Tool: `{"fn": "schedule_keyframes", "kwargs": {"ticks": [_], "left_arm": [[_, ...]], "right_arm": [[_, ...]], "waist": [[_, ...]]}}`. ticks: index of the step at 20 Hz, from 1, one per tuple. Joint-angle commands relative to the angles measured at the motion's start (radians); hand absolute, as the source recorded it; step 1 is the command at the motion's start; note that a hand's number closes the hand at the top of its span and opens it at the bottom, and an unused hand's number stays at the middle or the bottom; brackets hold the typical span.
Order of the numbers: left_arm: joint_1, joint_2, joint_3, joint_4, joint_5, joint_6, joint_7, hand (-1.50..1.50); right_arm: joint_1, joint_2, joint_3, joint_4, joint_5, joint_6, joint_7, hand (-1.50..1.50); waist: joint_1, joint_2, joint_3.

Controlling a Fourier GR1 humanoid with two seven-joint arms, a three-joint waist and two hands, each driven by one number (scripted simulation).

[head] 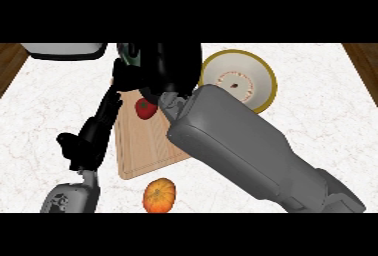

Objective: Pick the eggplant from the plate and place it in the bowl

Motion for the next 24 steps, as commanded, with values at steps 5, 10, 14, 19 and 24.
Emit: {"fn": "schedule_keyframes", "kwargs": {"ticks": [5,10,14,19,24], "left_arm": [[-0.006,0.0,0.001,0.017,-0.002,-0.008,-0.018,0.0],[0.02,-0.011,0.0,-0.005,0.001,-0.001,-0.027,0.0],[-0.018,-0.028,-0.013,0.045,-0.02,0.01,-0.029,0.0],[-0.014,-0.008,0.0,0.004,0.005,-0.017,0.008,0.0],[-0.006,-0.018,-0.008,0.01,-0.01,-0.005,-0.013,0.0]], "right_arm": [[-0.054,-0.077,-0.071,0.268,0.048,0.087,-0.09,1.5],[-0.002,-0.126,-0.087,0.381,0.089,0.075,-0.184,1.5],[-0.017,-0.116,-0.174,0.548,0.077,-0.014,-0.295,1.5],[0.051,-0.117,-0.181,0.651,0.125,-0.08,-0.364,1.5],[0.082,-0.184,-0.269,0.752,0.051,-0.082,-0.534,1.5]], "waist": [[0.003,0.007,0.0],[0.001,0.005,0.0],[0.008,0.009,0.001],[0.008,0.008,0.001],[0.013,0.012,0.001]]}}
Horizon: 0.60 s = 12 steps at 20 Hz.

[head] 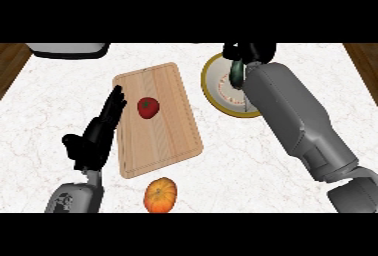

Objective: Pick the eggplant from the plate and place it in the bowl

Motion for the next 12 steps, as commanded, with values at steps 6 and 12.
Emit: {"fn": "schedule_keyframes", "kwargs": {"ticks": [6,12], "left_arm": [[-0.003,-0.02,-0.017,-0.002,-0.018,0.016,-0.01,0.0],[0.039,-0.011,-0.031,-0.032,-0.008,-0.012,-0.013,0.0]], "right_arm": [[0.113,-0.012,-0.159,0.08,-0.206,0.122,-0.223,-1.5],[0.148,-0.018,-0.248,0.057,-0.307,0.14,-0.442,-1.5]], "waist": [[-0.001,0.019,0.008],[0.008,0.017,0.008]]}}
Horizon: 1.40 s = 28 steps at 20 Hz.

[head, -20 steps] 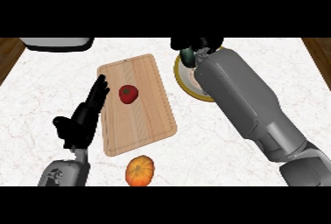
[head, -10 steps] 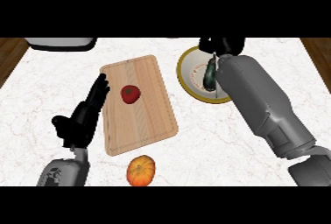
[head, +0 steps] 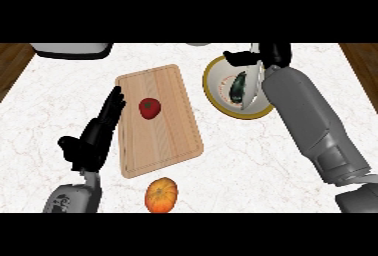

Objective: Pick the eggplant from the plate and place it in the bowl

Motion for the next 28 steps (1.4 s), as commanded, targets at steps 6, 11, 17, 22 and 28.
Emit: {"fn": "schedule_keyframes", "kwargs": {"ticks": [6,11,17,22,28], "left_arm": [[-0.009,0.014,0.033,0.03,0.01,-0.002,-0.01,0.0],[0.015,0.031,0.035,-0.034,0.02,-0.017,0.025,0.0],[0.003,0.017,0.039,-0.011,0.017,-0.006,0.039,0.0],[-0.014,0.004,0.042,0.014,-0.001,0.017,0.018,0.0],[0.019,0.018,0.039,-0.049,0.015,-0.011,0.049,0.0]], "right_arm": [[0.092,0.018,-0.156,-0.037,-0.158,-0.057,-0.27,-1.5],[0.123,-0.016,-0.229,-0.097,-0.246,0.011,-0.26,-1.5],[0.208,-0.001,-0.261,-0.26,-0.339,0.087,-0.207,-1.5],[0.34,-0.066,-0.252,-0.442,-0.401,0.24,-0.155,-1.5],[0.551,-0.045,-0.211,-0.674,-0.437,0.301,-0.153,-1.5]], "waist": [[-0.025,0.028,0.019],[-0.036,0.021,0.019],[-0.045,0.018,0.018],[-0.049,0.017,0.018],[-0.045,0.018,0.018]]}}
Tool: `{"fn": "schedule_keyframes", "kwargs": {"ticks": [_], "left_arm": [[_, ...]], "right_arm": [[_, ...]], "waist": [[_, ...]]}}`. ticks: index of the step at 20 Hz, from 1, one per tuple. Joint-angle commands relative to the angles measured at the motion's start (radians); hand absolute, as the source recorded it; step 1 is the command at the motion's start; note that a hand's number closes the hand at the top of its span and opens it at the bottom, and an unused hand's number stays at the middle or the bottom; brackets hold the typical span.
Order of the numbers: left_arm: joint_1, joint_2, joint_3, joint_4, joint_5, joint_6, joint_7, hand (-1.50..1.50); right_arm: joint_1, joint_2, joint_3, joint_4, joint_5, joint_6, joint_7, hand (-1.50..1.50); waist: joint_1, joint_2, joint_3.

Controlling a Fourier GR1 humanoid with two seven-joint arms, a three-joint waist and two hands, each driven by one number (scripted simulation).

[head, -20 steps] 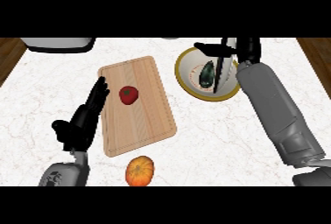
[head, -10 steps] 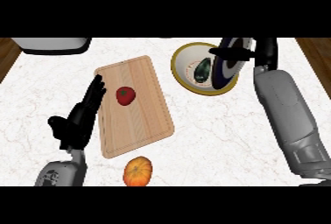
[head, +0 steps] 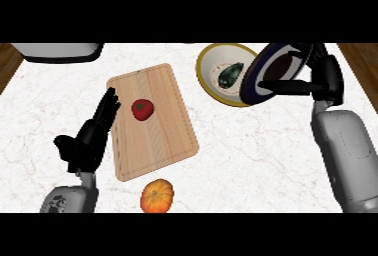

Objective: Pick the eggplant from the plate and place it in the bowl

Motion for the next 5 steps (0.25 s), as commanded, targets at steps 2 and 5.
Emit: {"fn": "schedule_keyframes", "kwargs": {"ticks": [2,5], "left_arm": [[-0.006,0.036,0.025,-0.052,0.031,-0.041,0.061,0.0],[-0.023,-0.019,-0.006,0.026,-0.027,0.019,-0.032,0.0]], "right_arm": [[0.117,-0.013,-0.011,-0.091,-0.047,0.063,-0.042,-1.5],[0.147,-0.033,-0.017,-0.108,-0.054,0.09,-0.042,-1.5]], "waist": [[0.006,0.003,0.001],[0.006,0.004,0.001]]}}
